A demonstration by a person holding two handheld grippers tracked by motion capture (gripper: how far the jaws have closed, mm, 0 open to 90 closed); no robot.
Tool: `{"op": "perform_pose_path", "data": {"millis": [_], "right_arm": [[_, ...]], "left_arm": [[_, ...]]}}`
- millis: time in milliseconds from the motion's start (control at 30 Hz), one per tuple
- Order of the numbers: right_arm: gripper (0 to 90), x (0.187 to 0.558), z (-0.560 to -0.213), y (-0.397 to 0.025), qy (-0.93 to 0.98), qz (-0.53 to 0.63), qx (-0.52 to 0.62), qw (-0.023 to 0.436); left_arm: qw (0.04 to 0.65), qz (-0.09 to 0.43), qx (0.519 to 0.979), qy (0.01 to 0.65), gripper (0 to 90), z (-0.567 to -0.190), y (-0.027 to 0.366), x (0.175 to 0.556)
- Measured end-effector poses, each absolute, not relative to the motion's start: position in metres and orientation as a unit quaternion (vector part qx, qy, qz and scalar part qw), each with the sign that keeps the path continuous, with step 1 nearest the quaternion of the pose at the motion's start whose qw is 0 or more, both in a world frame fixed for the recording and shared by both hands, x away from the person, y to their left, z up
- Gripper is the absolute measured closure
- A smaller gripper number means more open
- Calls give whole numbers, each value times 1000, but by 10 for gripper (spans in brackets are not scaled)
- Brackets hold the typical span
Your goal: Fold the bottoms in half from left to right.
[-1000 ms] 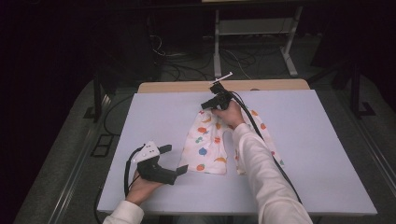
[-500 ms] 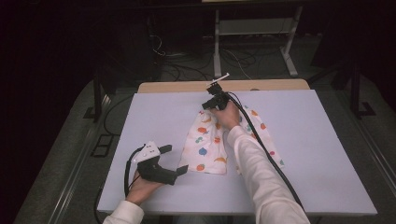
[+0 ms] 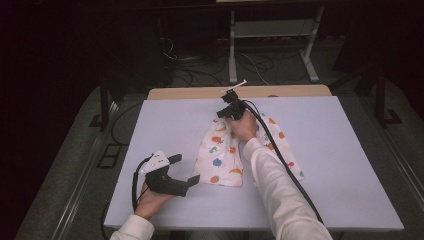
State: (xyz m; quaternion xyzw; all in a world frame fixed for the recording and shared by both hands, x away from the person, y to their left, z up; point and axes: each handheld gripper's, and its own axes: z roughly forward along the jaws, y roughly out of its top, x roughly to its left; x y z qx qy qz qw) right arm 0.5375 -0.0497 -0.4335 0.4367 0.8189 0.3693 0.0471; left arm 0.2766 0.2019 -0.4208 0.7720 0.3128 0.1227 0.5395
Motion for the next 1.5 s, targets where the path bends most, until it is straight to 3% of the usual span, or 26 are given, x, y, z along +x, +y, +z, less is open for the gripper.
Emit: {"op": "perform_pose_path", "data": {"millis": [633, 1500], "right_arm": [[884, 524, -429, -55, 813, 387, 432, 50], [884, 510, -427, -65, 806, 405, 429, 54]], "left_arm": [[471, 94, 808, 341, 0, -402, 203, 297], [413, 43, 815, 403, 0, -427, 203, 318]]}}
